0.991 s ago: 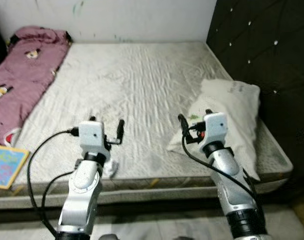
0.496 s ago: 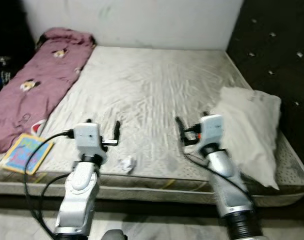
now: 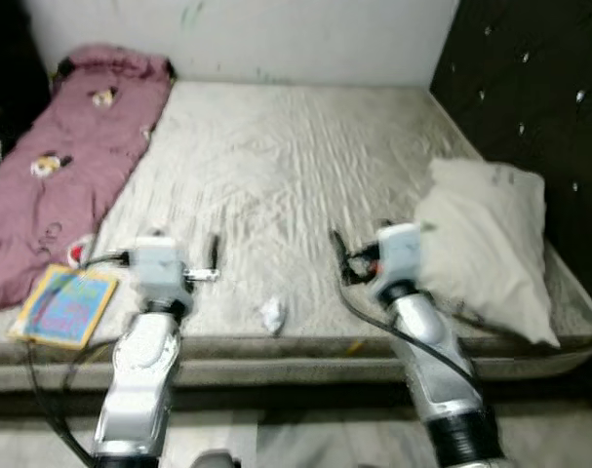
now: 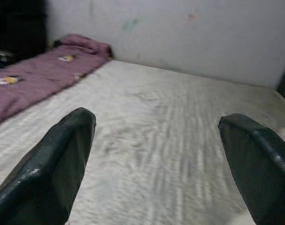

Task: Clean up the room

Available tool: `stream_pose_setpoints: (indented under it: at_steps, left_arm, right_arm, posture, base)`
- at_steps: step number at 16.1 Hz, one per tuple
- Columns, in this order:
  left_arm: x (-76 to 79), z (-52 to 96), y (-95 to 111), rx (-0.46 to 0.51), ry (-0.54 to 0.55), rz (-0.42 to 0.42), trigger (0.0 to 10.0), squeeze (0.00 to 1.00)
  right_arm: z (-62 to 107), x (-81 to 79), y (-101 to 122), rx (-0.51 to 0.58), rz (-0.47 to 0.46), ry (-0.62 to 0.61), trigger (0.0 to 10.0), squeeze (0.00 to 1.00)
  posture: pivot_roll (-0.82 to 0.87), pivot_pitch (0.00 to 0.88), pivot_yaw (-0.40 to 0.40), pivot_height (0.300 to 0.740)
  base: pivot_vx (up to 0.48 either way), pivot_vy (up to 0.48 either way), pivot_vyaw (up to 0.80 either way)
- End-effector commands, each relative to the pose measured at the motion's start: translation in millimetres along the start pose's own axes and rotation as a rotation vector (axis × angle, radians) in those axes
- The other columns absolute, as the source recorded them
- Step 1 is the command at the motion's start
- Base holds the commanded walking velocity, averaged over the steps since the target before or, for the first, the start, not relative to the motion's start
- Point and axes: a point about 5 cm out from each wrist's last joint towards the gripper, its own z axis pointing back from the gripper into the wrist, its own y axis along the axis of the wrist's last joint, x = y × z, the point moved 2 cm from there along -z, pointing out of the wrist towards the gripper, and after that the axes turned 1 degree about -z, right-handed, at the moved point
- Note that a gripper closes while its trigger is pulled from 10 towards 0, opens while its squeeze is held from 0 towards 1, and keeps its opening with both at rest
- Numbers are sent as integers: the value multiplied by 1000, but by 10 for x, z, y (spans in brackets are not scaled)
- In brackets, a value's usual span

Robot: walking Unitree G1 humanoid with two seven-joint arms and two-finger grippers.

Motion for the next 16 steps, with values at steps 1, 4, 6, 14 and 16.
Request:
stream_pose_setpoints:
  at_steps: [1, 4, 6, 14, 16]
  left_arm:
    - [82, -7, 46, 21, -32, 40, 10000, 0]
    - [64, -6, 56, 25, -43, 56, 10000, 0]
    - [74, 0, 63, 28, -59, 72, 10000, 0]
    - [106, 5, 59, 23, -72, 83, 10000, 0]
    - [105, 5, 57, 20, -71, 83, 10000, 0]
  right_arm:
    - [18, 102, -5, -8, 12, -21, 10000, 0]
    - [13, 95, -12, -12, 1, -23, 10000, 0]
    - [9, 92, -3, -8, 7, -21, 10000, 0]
    - [29, 111, -16, -14, 15, -27, 10000, 0]
    - [29, 116, -18, -16, 18, -28, 10000, 0]
  posture:
    - [104, 0, -29, 740]
    - [105, 0, -29, 740]
    - [103, 0, -27, 740]
    - [95, 0, -24, 740]
    - [94, 0, -24, 740]
  base:
    - [0, 0, 0]
    - [0, 0, 0]
    - [0, 0, 0]
    - [281, 0, 0]
    - [317, 0, 0]
